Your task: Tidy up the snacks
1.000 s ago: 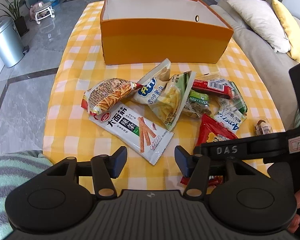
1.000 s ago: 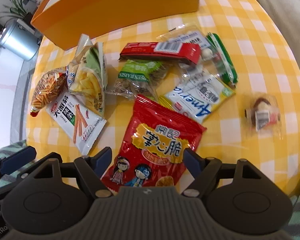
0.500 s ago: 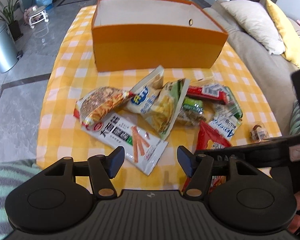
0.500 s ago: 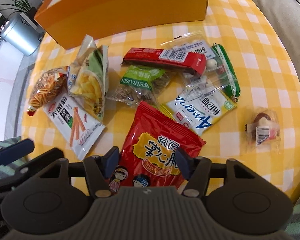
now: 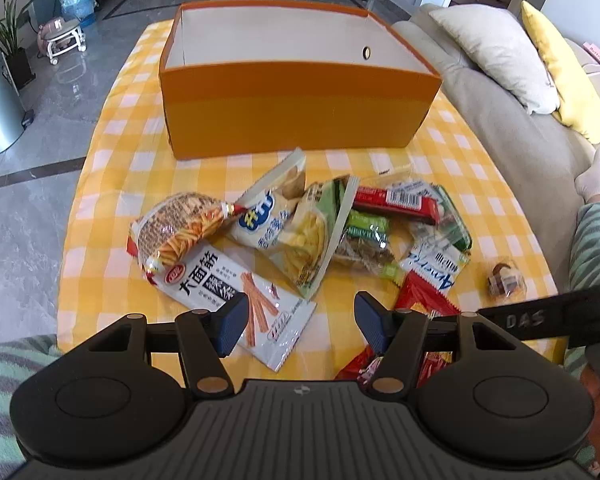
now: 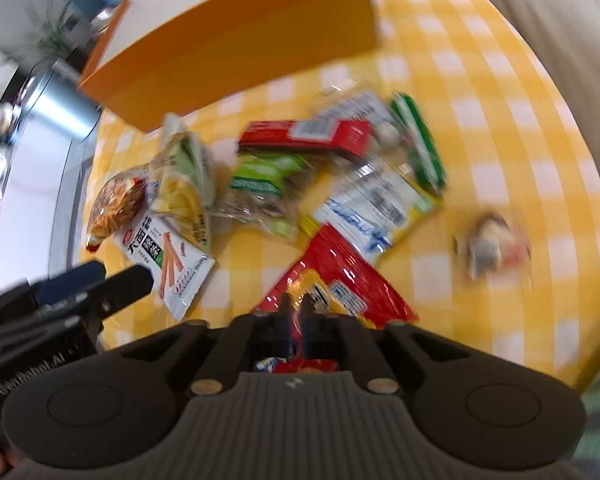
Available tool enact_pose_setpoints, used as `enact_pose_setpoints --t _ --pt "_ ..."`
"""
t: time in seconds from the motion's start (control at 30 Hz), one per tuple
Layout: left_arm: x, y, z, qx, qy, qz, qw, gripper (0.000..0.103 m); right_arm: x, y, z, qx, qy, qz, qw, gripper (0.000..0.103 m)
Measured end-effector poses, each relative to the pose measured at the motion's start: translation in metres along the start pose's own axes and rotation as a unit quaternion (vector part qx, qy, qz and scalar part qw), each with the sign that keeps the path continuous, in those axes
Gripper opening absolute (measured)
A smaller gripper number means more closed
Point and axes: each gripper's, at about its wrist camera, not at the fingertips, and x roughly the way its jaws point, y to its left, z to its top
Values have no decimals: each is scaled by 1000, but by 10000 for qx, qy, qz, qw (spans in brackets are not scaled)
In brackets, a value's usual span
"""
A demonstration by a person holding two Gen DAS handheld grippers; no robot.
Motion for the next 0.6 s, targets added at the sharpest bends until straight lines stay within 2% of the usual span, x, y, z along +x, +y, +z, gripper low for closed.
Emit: enact_pose_setpoints --t 0.07,0.13,0.2,0.3,0.37,0.43,0.53,0.6 --pt "2 0 -2 1 74 38 10000 71 3 -10 -1 405 194 102 9989 60" --pt "3 2 -3 11 101 66 9999 71 9 -15 -3 626 290 136 9975 60" --pt "4 3 -4 22 117 117 9999 71 17 -13 -2 723 430 91 9964 68" --pt "1 10 -4 -93 18 333 9994 71 27 -3 0 673 416 -7 9969 72" --pt "-4 15 -2 -114 -223 566 9981 71 29 12 3 400 269 -107 9988 72" --pt "-7 21 2 -63 -430 839 9955 80 32 27 3 114 174 -230 9995 72" --pt "-4 27 10 237 -545 1268 9901 81 40 49 2 -347 75 -451 9984 72" --pt "2 30 15 455 -504 1421 9875 81 45 59 1 -717 -9 -680 9951 72"
